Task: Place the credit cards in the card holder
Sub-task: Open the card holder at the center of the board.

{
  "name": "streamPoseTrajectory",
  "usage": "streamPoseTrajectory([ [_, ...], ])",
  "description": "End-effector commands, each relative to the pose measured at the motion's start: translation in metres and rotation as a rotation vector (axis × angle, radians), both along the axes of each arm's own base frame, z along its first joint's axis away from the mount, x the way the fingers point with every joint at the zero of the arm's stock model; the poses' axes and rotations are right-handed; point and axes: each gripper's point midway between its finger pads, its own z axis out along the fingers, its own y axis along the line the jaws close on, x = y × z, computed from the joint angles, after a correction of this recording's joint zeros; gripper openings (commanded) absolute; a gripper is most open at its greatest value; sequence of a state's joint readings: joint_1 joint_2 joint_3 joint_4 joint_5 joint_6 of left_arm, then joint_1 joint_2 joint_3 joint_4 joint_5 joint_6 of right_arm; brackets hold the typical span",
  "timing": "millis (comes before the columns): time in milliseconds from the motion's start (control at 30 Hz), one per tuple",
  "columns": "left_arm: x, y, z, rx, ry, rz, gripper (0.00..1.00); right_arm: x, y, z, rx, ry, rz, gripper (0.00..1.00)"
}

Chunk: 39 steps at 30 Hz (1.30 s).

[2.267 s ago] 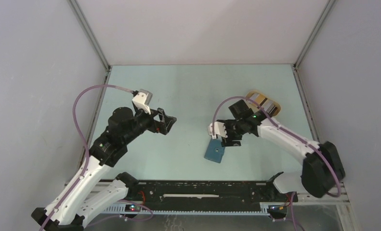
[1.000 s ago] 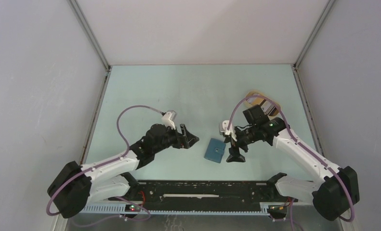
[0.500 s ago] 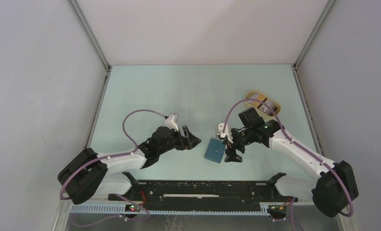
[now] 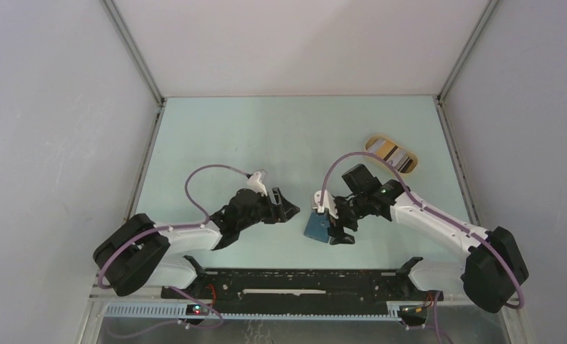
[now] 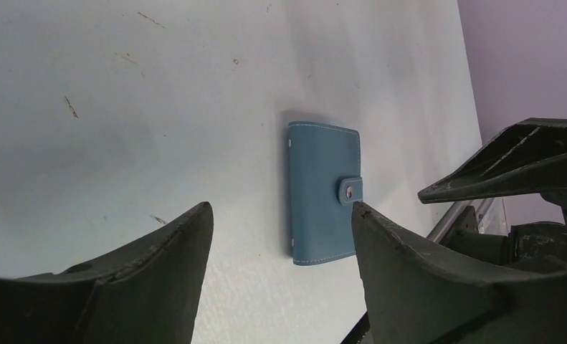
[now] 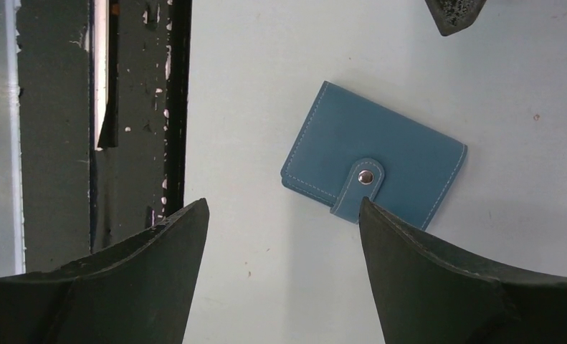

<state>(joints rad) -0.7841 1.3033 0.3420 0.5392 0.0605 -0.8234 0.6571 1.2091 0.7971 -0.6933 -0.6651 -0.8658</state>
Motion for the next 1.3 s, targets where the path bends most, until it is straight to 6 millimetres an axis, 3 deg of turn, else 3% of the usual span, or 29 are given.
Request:
streamPoseTrajectory([
  [0,0.0,0.001,-0.005,-0.003,-0.002,0.021,0.75,0.011,0.008,-0.004,-0.013,-0.017,-0.051,0.85],
  [167,0.0,-0.005,-0.009,-0.003,0.017,0.011,0.7,0.016,0.014,-0.008,-0.023,0.025,-0.12,0.82],
  [433,-0.007,-0.026,-0.018,-0.023,0.053,-0.043,0.63,0.04,0.014,-0.031,-0.131,0.044,-0.253,0.67],
  [967,-0.025,-0.055,-0.035,-0.037,0.111,-0.109,0.48,0.055,0.018,-0.063,-0.26,-0.022,-0.312,0.58],
  [1100,-0.028,-0.059,-0.038,-0.033,0.119,-0.116,0.45,0.055,0.016,-0.07,-0.302,-0.053,-0.298,0.5],
  [1267,-0.028,-0.059,-0.038,-0.034,0.118,-0.111,0.41,0.055,0.012,-0.075,-0.34,-0.076,-0.285,0.29],
])
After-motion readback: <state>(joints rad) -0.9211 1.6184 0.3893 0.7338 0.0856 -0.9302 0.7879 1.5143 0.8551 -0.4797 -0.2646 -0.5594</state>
